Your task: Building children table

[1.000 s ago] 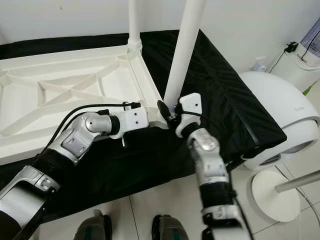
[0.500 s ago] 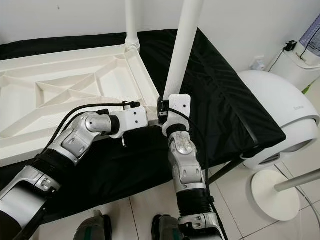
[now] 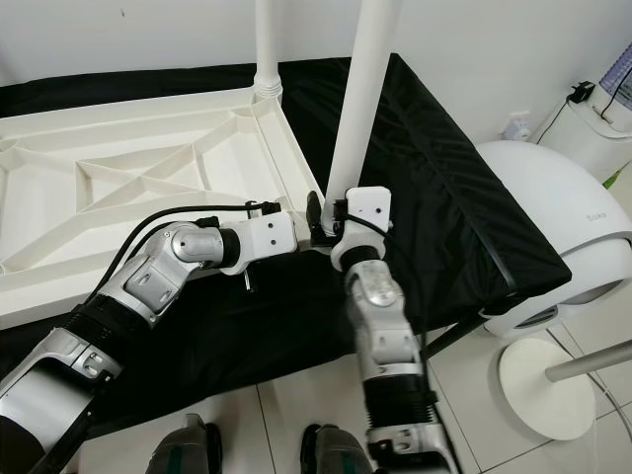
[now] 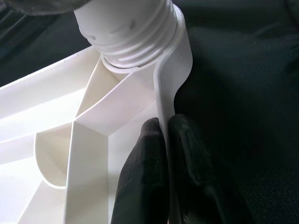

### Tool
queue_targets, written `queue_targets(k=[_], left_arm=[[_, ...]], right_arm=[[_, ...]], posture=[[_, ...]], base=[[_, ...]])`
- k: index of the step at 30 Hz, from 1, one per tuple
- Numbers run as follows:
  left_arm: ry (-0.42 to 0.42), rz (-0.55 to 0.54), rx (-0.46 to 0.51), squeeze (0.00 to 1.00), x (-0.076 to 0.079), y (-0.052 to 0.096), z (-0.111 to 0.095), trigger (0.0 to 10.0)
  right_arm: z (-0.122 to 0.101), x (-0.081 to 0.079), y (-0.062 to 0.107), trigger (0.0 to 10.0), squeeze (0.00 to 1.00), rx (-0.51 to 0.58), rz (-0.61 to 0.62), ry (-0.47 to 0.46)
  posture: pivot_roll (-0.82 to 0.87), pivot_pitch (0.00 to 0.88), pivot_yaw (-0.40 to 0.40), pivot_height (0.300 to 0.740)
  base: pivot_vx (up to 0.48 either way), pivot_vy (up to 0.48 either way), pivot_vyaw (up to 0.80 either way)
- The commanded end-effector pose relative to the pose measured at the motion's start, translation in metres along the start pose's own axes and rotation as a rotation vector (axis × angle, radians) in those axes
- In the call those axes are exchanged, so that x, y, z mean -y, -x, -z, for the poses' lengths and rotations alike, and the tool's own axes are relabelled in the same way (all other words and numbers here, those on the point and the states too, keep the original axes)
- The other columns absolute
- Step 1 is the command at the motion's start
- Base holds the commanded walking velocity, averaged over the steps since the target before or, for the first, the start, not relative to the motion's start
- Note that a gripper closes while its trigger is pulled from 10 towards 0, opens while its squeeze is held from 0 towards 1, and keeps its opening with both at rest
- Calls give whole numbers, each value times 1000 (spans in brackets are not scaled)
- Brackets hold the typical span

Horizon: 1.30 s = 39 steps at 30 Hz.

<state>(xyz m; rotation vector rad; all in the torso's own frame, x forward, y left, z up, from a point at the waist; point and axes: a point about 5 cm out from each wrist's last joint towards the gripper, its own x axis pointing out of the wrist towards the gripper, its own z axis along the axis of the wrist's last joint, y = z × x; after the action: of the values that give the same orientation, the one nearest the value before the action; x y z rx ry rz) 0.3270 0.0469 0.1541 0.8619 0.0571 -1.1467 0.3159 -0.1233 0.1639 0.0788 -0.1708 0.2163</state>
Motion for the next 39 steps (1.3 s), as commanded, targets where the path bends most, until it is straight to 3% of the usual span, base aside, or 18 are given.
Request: queue_targets(k=[1,8,10,20,28,36,37,38,39], left_arm=[[-40,59,9,0,9,-5,-4,10000],[-42,63,8,0,10,-5,-4,10000],[-42,63,8,0,10,-5,-4,10000],[-53,62,8,0,9,-6,-5,10000],[-62,68,8,0,8,-6,-6,10000],[-62,72,10,0,10,-6,-6,10000],[-61,73,11,0,11,-6,-6,10000],[-61,73,11,0,11,-6,-6,10000],[-60,73,12,0,11,-7,-6,10000]], right_arm=[[-1,10,-4,10000,0,-7,-141,6],[-2,29,-12,10000,0,-36,-304,42],[-2,29,-12,10000,0,-36,-304,42],[9,41,-19,10000,0,-143,-574,77],[2,52,-32,10000,0,-169,-662,101],[-2,50,-35,10000,0,-167,-718,134],[-2,50,-36,9216,0,-164,-730,137],[-2,50,-36,9216,0,-164,-730,137],[-2,50,-37,6706,0,-161,-738,139]], posture=[[-41,90,-40,740],[-37,84,-39,740],[-37,84,-39,740],[-27,61,-32,740],[-21,53,-24,740],[-21,52,-23,740],[-21,53,-25,740],[-21,53,-25,740],[-21,53,-25,740]], base=[[0,0,0],[0,0,0],[0,0,0],[0,0,0],[0,0,0],[0,0,0],[0,0,0],[0,0,0],[0,0,0]])
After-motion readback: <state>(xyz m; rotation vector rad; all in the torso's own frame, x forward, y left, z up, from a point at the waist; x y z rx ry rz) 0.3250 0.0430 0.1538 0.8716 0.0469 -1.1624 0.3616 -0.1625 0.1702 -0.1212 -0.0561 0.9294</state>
